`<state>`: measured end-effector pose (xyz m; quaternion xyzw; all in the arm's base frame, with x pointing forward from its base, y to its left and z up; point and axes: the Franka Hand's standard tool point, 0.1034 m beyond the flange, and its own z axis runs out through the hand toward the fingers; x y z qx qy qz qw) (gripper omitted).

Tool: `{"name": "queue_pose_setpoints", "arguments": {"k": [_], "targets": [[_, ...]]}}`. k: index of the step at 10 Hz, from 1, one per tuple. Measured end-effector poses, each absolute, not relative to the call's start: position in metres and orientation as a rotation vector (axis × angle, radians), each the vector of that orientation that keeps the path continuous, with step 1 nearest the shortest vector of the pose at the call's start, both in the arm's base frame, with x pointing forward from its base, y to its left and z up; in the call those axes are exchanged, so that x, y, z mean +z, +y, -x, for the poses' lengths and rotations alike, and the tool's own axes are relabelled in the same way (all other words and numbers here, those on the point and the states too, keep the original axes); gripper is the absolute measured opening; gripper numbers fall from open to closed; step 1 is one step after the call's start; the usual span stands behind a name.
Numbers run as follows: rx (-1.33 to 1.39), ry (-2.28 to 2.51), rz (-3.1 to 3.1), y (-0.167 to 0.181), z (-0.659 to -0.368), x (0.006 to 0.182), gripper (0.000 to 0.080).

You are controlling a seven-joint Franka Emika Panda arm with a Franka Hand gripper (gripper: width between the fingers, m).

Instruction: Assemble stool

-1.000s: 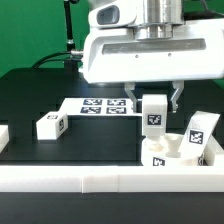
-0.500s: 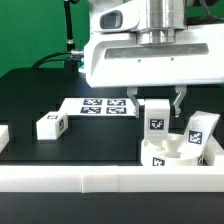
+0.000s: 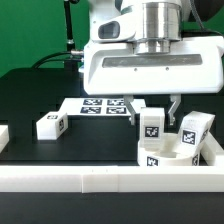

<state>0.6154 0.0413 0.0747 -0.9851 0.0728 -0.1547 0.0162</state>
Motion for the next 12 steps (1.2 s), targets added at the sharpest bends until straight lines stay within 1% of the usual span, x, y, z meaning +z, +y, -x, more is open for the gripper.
{"name": "queue_pose_setpoints", "arguments": {"k": [2,3,4,5,6,7,12], "targets": [[-0.481,0.227,3.064,0.041,-0.615,0.075,0.0337],[-0.481,0.227,3.064,0.041,-0.615,0.075,0.0411],[-0.481,0.227,3.063,0.041,-0.616,0.075,0.0580],[-0.418,0.233,3.065,0.039,-0.614,0.081,0.0580],[-0.394,0.243,3.059,0.037,-0.617,0.092,0.0635],[-0.375,0.252,3.054,0.034,-0.617,0.099,0.0645],[-0.353,0.253,3.058,0.034,-0.614,0.094,0.0649]]}}
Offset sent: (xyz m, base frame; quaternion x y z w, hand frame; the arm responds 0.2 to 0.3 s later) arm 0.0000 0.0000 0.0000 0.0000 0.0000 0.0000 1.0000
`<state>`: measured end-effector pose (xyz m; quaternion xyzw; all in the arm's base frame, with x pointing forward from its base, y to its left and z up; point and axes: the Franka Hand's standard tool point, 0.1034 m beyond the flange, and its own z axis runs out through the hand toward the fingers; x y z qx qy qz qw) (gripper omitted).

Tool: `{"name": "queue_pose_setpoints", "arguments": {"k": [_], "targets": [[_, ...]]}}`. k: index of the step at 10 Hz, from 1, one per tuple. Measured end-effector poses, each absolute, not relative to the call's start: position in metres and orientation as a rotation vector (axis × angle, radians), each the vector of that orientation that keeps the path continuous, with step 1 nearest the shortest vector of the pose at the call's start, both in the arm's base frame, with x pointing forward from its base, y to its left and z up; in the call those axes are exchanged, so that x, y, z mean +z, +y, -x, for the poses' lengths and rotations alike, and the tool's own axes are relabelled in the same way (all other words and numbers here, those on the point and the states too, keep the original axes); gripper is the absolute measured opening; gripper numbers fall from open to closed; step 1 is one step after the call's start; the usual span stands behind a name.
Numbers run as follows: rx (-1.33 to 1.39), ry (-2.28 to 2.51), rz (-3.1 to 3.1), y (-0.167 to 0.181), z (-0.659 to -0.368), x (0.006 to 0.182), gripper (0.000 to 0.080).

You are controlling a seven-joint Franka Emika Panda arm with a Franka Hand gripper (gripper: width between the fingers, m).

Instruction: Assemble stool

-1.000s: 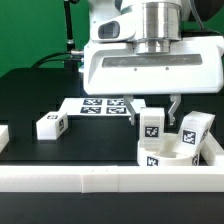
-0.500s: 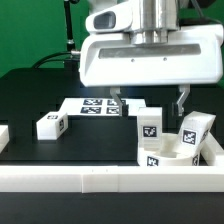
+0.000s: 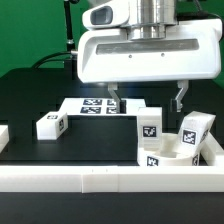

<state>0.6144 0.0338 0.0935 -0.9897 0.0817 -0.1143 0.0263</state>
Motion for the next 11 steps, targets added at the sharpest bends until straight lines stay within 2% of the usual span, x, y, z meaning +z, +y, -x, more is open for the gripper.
{"name": "queue_pose_setpoints", "arguments": {"k": [1,2,4,5,6,7,8,11], "targets": [[-0.336,0.258,3.063,0.0313,-0.6121,0.0876,0.0649],[-0.157,0.261,3.066,0.0319,-0.6022,0.0826,0.0649],[0.041,0.264,3.050,0.0320,-0.6085,0.0868,0.0649],[-0.018,0.261,3.055,0.0330,-0.6116,0.0852,0.0527],[-0.016,0.258,3.055,0.0345,-0.6097,0.0838,0.0527],[-0.017,0.258,3.055,0.0346,-0.6102,0.0840,0.0388],[-0.017,0.269,3.054,0.0344,-0.6103,0.0840,0.0335],[-0.015,0.306,3.050,0.0344,-0.6103,0.0839,0.0335]]}}
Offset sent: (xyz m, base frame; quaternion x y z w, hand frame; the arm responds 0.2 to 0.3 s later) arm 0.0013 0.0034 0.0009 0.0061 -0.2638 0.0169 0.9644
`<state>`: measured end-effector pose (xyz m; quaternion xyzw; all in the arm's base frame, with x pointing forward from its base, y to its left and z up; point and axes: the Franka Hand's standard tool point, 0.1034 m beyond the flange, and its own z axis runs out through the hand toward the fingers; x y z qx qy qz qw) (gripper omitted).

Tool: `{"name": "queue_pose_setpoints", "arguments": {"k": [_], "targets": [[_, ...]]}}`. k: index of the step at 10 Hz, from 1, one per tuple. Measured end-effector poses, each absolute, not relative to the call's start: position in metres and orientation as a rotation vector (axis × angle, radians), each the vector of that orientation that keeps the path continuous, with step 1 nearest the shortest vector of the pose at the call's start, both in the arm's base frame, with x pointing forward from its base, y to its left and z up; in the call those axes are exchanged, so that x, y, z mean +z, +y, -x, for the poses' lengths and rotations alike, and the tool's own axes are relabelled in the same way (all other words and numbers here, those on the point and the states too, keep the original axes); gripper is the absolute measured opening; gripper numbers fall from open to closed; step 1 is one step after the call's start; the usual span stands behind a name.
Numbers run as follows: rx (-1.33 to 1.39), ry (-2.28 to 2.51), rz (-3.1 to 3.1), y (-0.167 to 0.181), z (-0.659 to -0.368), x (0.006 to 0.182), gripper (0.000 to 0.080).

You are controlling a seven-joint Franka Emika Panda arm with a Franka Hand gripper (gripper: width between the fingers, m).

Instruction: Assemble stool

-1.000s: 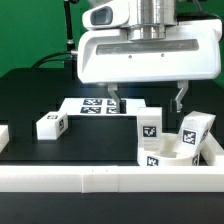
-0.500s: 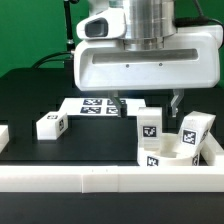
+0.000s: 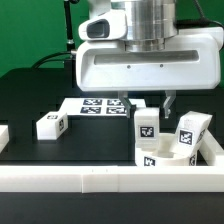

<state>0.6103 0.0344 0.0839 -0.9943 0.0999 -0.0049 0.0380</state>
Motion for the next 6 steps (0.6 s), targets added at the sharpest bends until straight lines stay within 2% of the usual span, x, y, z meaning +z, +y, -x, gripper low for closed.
{"name": "queue_pose_setpoints", "arguments": {"k": [6], "targets": [[0.007,1.542,2.543,0.048,-0.608,0.082,0.0337]]}}
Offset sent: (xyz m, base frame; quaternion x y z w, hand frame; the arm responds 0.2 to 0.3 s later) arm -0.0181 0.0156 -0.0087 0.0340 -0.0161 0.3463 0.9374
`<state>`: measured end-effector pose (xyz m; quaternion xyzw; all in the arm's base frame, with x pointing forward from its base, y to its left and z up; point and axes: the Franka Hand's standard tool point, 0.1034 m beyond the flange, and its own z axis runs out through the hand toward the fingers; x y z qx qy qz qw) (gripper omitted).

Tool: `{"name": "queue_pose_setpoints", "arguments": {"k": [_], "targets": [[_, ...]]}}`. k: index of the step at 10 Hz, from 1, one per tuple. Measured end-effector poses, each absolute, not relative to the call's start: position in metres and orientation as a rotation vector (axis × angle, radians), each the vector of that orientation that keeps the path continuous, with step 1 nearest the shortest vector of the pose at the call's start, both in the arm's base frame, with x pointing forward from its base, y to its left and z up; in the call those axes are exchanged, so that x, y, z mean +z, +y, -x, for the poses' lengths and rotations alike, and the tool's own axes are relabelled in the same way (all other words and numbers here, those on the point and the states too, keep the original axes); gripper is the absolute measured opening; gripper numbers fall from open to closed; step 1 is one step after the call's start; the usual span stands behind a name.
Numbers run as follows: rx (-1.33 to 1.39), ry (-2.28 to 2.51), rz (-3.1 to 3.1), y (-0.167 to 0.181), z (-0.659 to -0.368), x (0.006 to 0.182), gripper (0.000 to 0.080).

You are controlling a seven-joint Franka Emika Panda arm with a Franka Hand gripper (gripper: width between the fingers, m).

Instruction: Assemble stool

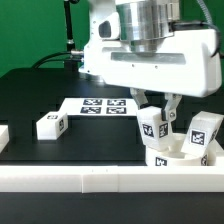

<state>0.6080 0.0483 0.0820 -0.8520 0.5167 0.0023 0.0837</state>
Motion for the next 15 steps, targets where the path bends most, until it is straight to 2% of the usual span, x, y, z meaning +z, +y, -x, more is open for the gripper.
{"name": "queue_pose_setpoints", "arguments": {"k": [4,8,10,13,14,15], "targets": [[0.047,1.939,2.248,0.049,-0.608,0.081,0.0337],[0.084,2.509,1.362,0.052,-0.615,0.080,0.0337],[0.132,2.633,1.039,0.053,-0.615,0.079,0.0337],[0.152,2.635,1.058,0.055,-0.614,0.080,0.0346],[0.203,2.621,1.107,0.058,-0.613,0.090,0.0558],[0.196,2.579,1.164,0.058,-0.615,0.100,0.0558]]}}
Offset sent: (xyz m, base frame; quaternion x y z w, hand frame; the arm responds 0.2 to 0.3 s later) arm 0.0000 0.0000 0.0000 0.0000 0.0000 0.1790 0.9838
